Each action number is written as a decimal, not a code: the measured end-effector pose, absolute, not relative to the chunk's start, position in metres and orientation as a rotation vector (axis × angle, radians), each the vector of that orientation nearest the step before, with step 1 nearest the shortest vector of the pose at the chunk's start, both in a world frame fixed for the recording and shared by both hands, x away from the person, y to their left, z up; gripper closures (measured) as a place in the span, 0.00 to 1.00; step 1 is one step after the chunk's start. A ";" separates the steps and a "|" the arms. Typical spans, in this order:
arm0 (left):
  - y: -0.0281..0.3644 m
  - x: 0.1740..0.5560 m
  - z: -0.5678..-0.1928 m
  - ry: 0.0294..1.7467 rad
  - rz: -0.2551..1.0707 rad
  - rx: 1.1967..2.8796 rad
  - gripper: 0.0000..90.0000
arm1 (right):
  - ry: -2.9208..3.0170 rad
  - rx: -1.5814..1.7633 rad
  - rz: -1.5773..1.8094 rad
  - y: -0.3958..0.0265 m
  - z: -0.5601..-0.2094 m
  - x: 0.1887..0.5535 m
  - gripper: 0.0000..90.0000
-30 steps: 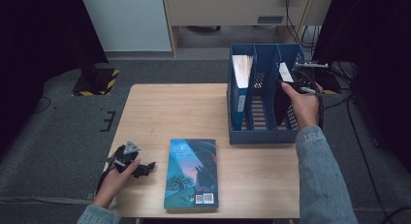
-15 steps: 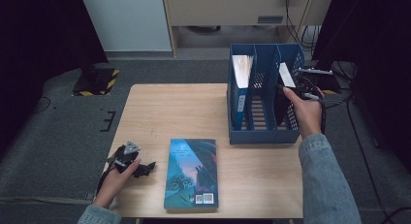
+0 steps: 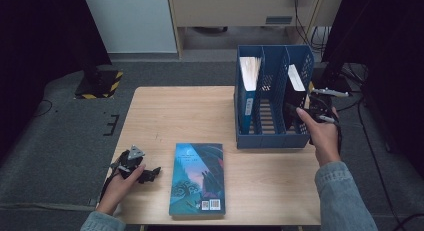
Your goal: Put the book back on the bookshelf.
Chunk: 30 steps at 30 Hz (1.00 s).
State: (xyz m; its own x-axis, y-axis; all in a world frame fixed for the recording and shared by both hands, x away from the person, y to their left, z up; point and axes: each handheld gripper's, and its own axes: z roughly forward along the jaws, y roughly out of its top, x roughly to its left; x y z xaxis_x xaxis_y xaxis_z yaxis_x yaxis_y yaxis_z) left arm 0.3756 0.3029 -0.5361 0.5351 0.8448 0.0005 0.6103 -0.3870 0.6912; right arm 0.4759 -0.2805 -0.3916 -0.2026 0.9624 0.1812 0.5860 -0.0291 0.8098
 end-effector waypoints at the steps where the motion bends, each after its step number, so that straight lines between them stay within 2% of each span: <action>1: 0.303 0.375 -0.536 1.172 0.472 2.130 0.00 | 1.811 1.607 1.125 -0.280 -0.394 0.472 0.05; 14: 0.304 0.375 -0.536 1.164 0.472 2.129 0.00 | 1.828 1.455 1.187 -0.260 -0.409 0.411 0.06; 30: 0.304 0.374 -0.536 1.162 0.469 2.129 0.00 | 2.026 1.280 1.268 -0.189 -0.442 0.371 0.09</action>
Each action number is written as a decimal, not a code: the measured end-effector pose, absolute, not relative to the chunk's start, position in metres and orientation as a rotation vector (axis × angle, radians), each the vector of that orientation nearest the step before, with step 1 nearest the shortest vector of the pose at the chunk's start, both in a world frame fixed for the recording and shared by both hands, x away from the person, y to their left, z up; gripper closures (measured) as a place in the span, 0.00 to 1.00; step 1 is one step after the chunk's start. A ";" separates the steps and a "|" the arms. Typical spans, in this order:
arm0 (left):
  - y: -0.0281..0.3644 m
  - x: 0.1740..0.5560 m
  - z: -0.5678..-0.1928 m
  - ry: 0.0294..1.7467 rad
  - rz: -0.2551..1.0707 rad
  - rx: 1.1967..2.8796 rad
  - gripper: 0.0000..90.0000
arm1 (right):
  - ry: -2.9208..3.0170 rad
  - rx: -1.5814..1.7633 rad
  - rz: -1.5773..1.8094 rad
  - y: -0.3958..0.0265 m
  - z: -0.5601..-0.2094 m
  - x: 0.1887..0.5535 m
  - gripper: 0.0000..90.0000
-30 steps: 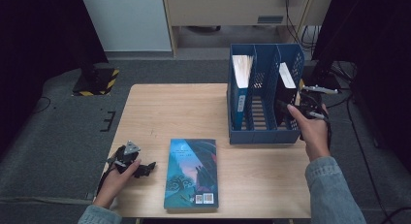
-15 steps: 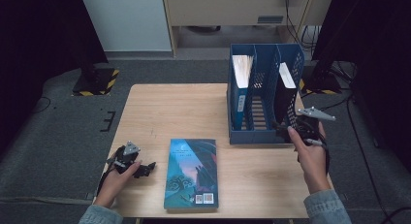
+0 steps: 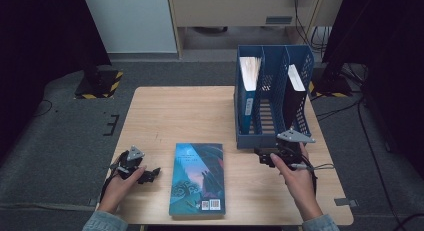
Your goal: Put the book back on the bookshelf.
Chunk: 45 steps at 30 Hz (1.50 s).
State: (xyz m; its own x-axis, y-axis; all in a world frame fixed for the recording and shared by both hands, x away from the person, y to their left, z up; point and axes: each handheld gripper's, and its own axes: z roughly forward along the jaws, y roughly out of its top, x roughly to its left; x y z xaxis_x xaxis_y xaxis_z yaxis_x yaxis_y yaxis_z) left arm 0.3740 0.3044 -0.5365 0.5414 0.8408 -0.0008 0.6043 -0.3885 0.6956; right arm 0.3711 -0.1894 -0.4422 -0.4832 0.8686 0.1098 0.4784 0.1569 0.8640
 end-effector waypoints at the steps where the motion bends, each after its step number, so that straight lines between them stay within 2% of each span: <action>1: 0.305 0.374 -0.536 1.159 0.468 2.129 0.00 | 2.032 1.276 1.271 -0.186 -0.444 0.369 0.09; 10: 0.305 0.375 -0.536 1.155 0.465 2.131 0.00 | 2.044 1.286 1.277 -0.170 -0.455 0.366 0.09; 23: 0.306 0.376 -0.534 1.149 0.436 2.145 0.00 | 2.191 1.140 1.261 -0.118 -0.474 0.355 0.12; 30: 0.302 0.373 -0.526 1.127 0.416 2.144 0.04 | 2.298 1.077 1.261 -0.097 -0.483 0.348 0.12; 45: 0.261 0.354 -0.494 0.999 0.384 2.100 0.05 | 2.470 1.048 1.244 -0.077 -0.504 0.338 0.08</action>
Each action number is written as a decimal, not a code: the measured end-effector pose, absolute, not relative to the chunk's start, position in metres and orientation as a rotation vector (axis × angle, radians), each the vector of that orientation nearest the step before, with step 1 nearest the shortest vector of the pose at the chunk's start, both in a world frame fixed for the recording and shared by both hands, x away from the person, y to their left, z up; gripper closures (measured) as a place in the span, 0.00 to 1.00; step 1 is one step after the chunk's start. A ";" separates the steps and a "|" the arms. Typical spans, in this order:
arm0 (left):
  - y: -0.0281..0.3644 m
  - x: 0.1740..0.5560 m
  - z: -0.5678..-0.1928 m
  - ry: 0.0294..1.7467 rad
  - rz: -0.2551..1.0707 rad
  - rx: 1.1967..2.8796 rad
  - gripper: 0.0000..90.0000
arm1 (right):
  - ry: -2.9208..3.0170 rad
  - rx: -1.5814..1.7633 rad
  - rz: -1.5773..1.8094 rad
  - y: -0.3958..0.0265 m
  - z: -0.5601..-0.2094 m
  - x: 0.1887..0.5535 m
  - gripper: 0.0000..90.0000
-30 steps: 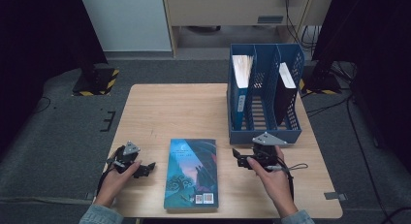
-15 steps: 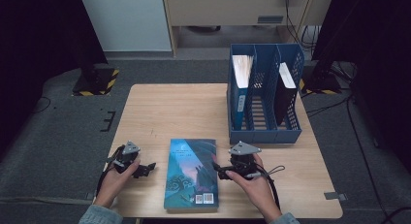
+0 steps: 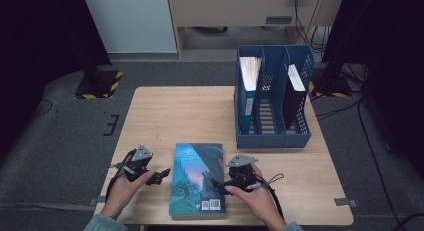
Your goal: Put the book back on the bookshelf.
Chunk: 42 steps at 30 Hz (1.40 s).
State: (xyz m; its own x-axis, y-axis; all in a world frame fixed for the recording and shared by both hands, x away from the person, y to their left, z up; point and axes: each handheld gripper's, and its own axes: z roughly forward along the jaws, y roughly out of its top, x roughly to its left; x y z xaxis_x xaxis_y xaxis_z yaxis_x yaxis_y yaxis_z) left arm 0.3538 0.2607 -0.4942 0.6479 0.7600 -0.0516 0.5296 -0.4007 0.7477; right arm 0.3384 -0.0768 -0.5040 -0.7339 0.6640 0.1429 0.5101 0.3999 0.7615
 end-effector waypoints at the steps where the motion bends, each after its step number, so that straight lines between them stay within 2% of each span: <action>1: 0.256 0.351 -0.492 0.992 0.380 2.095 0.05 | 2.483 1.042 1.240 -0.075 -0.505 0.338 0.09; 9: 0.227 0.333 -0.491 0.926 0.375 2.127 0.07 | 2.525 1.020 1.221 -0.072 -0.507 0.329 0.10; 17: 0.223 0.329 -0.495 0.946 0.357 2.167 0.09 | 2.584 1.040 1.224 -0.071 -0.514 0.330 0.11; 25: 0.218 0.328 -0.500 0.919 0.321 2.194 0.15 | 2.597 1.069 1.243 -0.071 -0.516 0.329 0.12; 31: 0.219 0.329 -0.502 0.916 0.285 2.188 0.15 | 2.619 1.100 1.262 -0.072 -0.517 0.330 0.12; 42: 0.225 0.335 -0.502 0.927 0.307 2.197 0.12 | 2.625 1.077 1.236 -0.062 -0.515 0.322 0.12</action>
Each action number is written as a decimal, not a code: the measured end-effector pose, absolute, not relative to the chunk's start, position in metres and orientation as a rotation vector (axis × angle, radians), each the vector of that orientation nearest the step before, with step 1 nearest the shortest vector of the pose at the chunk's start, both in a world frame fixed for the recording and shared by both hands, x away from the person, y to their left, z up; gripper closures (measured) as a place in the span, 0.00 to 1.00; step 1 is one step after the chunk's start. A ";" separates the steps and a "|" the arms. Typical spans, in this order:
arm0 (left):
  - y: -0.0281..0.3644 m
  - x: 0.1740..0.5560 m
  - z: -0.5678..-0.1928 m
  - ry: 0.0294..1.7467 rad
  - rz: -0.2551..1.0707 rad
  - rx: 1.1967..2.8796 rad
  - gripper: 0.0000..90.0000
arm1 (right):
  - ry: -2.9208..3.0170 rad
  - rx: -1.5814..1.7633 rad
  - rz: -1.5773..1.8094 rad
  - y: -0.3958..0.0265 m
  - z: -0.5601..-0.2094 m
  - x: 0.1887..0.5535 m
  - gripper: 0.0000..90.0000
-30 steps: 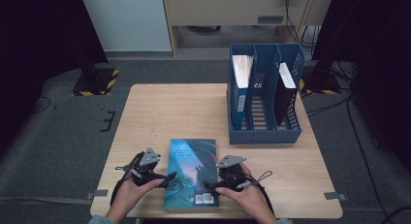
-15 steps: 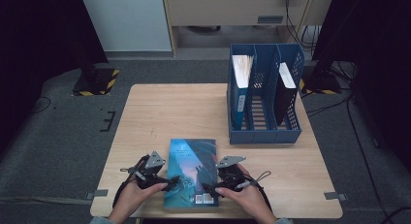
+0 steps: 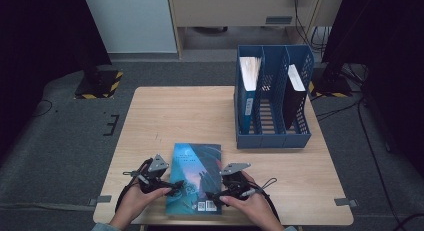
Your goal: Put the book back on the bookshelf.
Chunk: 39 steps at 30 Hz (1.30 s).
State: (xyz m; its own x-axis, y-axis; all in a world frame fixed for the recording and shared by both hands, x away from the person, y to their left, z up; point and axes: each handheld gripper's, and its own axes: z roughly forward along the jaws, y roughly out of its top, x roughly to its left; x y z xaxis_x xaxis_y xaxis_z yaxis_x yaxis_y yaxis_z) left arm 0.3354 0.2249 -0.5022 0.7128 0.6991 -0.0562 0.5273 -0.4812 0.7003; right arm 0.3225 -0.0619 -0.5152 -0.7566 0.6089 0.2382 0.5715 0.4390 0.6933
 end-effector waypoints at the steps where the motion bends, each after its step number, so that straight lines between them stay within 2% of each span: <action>1: 0.225 0.336 -0.502 0.927 0.309 2.198 0.12 | 2.621 1.082 1.236 -0.061 -0.515 0.322 0.12; 6: 0.226 0.336 -0.503 0.938 0.305 2.184 0.12 | 2.639 1.071 1.245 -0.061 -0.516 0.322 0.12; 17: 0.224 0.337 -0.508 0.949 0.204 2.164 0.11 | 2.719 1.174 1.332 -0.067 -0.526 0.332 0.10; 34: 0.222 0.343 -0.509 0.920 0.175 2.167 0.10 | 2.747 1.159 1.347 -0.067 -0.527 0.339 0.07; 39: 0.222 0.341 -0.508 0.920 0.191 2.172 0.10 | 2.725 1.204 1.356 -0.071 -0.523 0.341 0.19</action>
